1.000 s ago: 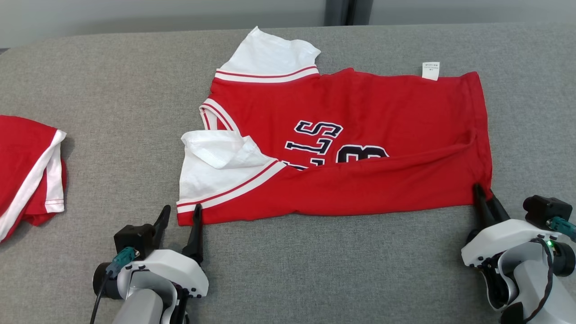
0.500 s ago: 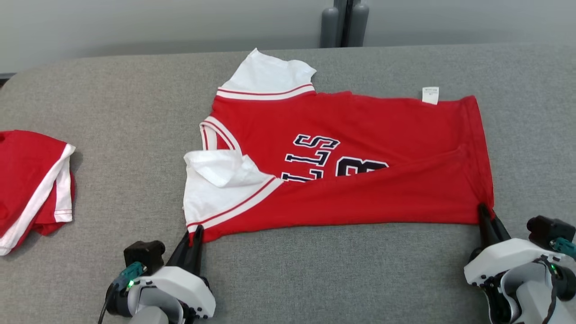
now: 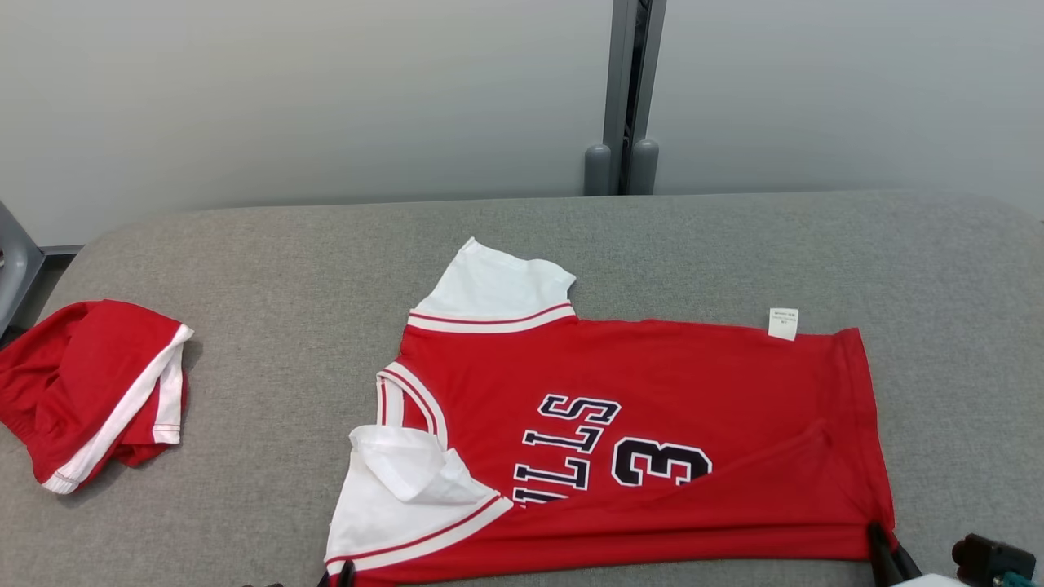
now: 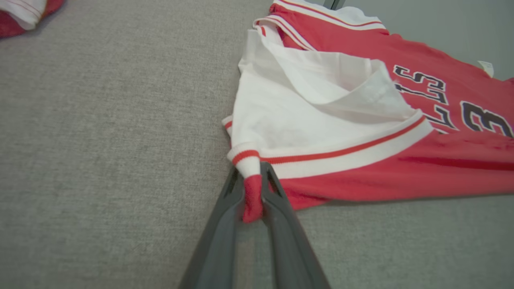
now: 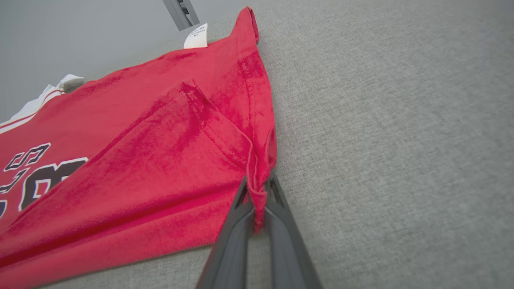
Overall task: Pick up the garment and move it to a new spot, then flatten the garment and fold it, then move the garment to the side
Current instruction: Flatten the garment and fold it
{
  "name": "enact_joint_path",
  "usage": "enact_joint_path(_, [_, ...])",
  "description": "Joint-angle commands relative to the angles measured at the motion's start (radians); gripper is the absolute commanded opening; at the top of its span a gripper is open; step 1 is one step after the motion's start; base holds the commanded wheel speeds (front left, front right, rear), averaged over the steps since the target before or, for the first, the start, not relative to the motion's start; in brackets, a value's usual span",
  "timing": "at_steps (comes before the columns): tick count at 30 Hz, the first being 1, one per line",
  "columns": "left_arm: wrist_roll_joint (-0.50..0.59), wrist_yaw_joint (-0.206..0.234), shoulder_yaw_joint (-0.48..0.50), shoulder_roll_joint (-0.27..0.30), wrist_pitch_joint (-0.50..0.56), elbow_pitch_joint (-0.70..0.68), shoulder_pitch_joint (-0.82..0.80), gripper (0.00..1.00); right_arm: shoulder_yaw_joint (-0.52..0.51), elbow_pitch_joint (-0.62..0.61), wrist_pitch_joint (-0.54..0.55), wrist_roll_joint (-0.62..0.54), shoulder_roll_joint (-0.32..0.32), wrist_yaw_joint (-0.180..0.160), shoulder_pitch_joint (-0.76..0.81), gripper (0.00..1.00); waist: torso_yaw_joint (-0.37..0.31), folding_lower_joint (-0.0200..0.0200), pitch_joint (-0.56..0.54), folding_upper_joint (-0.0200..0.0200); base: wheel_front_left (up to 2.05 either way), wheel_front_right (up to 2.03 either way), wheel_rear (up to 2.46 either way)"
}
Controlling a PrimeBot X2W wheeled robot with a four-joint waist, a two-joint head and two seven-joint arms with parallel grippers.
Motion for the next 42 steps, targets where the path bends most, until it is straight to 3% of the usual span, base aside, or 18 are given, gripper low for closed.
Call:
enact_joint_path(1, [0.004, 0.009, 0.011, 0.014, 0.0, -0.01, 0.022, 0.0, 0.001, 0.004, 0.0, 0.008, -0.02, -0.003, 0.022, 0.0, 0.004, 0.0, -0.008, 0.0, 0.0, 0.0, 0.0])
enact_joint_path(3, [0.003, 0.016, 0.01, 0.014, 0.0, -0.033, 0.031, 0.0, 0.003, 0.007, 0.0, 0.017, -0.027, -0.003, 0.035, 0.0, 0.005, 0.0, -0.006, 0.0, 0.0, 0.0, 0.0])
enact_joint_path(4, [0.004, 0.017, 0.01, 0.014, 0.0, -0.049, 0.033, 0.3, 0.002, 0.007, 0.0, 0.018, -0.031, -0.003, 0.038, 0.16, 0.004, 0.0, -0.003, 0.0, 0.0, 0.0, 0.0])
enact_joint_path(5, [0.01, 0.017, 0.005, 0.013, 0.0, -0.063, 0.033, 0.87, 0.005, 0.005, 0.0, 0.017, -0.035, -0.003, 0.035, 0.61, 0.004, 0.0, 0.002, 0.0, 0.0, 0.0, 0.0])
enact_joint_path(6, [0.018, 0.021, 0.003, 0.013, 0.0, -0.078, 0.025, 1.0, 0.007, 0.001, 0.0, 0.018, -0.039, -0.003, 0.027, 1.0, 0.003, 0.0, 0.009, 0.0, 0.0, 0.0, 0.0])
enact_joint_path(18, [0.108, 0.025, 0.009, 0.012, 0.0, -0.182, -0.2, 1.0, 0.028, -0.042, 0.001, -0.021, -0.098, -0.002, -0.201, 1.0, -0.002, 0.0, 0.127, 0.0, 0.0, 0.0, 0.0])
enact_joint_path(24, [0.139, -0.017, -0.026, 0.04, 0.024, -0.041, -0.439, 1.0, 0.071, 0.045, 0.087, -0.039, -0.129, -0.002, -0.397, 1.0, 0.001, 0.0, 0.205, 0.0, 0.0, 0.0, 0.0])
enact_joint_path(31, [0.138, -0.058, -0.113, 0.079, 0.154, 0.108, -0.7, 1.0, 0.083, 0.16, 0.194, -0.055, -0.147, -0.002, -0.561, 0.99, 0.009, 0.0, 0.278, 0.0, 0.0, 0.0, 0.0])
enact_joint_path(34, [0.11, -0.06, -0.156, 0.088, 0.201, 0.144, -0.764, 1.0, 0.083, 0.203, 0.216, -0.051, -0.145, -0.002, -0.596, 0.89, 0.007, 0.0, 0.296, 0.0, 0.0, 0.0, 0.0])
enact_joint_path(35, [0.094, -0.06, -0.181, 0.09, 0.216, 0.151, -0.781, 1.0, 0.087, 0.212, 0.215, -0.053, -0.142, -0.002, -0.608, 0.8, 0.005, 0.0, 0.301, 0.0, 0.0, 0.0, 0.0])
enact_joint_path(37, [0.062, -0.06, -0.241, 0.107, 0.235, 0.154, -0.814, 1.0, 0.1, 0.231, 0.225, -0.056, -0.137, -0.002, -0.622, 0.39, 0.002, 0.0, 0.312, 0.0, 0.0, 0.0, 0.0])
enact_joint_path(38, [0.041, -0.06, -0.271, 0.113, 0.25, 0.156, -0.826, 1.0, 0.104, 0.236, 0.219, -0.056, -0.137, -0.002, -0.63, 0.05, 0.0, 0.0, 0.319, 0.0, 0.0, 0.0, 0.0])
enact_joint_path(39, [0.018, -0.06, -0.296, 0.117, 0.257, 0.155, -0.835, 1.0, 0.105, 0.238, 0.21, -0.054, -0.137, -0.002, -0.636, 0.0, -0.002, 0.0, 0.325, 0.0, 0.0, 0.0, 0.0])
enact_joint_path(42, [-0.043, -0.06, -0.361, 0.128, 0.27, 0.152, -0.875, 1.0, 0.113, 0.245, 0.182, -0.048, -0.139, -0.002, -0.652, 0.0, -0.007, 0.0, 0.346, 0.0, 0.0, 0.0, 0.0])
